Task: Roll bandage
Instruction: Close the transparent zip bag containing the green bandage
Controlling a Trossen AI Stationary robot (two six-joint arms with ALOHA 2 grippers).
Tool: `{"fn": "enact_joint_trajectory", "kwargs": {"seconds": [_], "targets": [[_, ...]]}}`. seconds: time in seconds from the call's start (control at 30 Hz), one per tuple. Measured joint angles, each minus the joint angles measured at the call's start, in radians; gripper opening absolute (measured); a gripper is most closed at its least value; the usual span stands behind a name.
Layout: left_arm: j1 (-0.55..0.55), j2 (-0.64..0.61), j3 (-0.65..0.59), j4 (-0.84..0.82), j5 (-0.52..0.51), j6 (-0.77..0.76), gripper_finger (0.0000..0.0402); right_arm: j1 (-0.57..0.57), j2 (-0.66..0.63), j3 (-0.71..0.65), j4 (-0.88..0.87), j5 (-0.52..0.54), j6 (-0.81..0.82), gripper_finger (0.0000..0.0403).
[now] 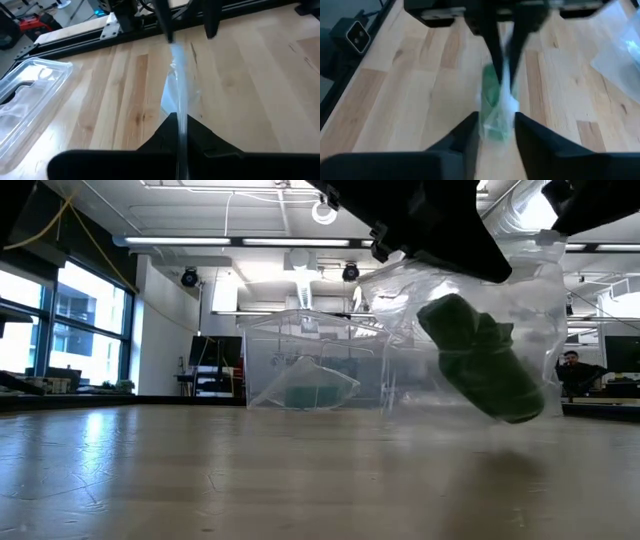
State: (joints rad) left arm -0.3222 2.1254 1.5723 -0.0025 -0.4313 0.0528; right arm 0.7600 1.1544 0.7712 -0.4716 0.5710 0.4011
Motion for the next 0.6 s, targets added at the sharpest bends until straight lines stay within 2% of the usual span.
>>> {"fn": "enact_joint_trajectory", "kwargs": {"seconds": [0.23,0.6], "targets": [[-0.001,0.0,0.0,-0.003,0.0,-0.016,0.0001,-0.007,0.085,0.0,0.047,0.043,-0.027,0.0008],[0.0,0.0,0.0,0.003,0.0,-0.042,0.0,-0.037,0.126,0.0,0.144,0.077,-0.069,0.0021]]}}
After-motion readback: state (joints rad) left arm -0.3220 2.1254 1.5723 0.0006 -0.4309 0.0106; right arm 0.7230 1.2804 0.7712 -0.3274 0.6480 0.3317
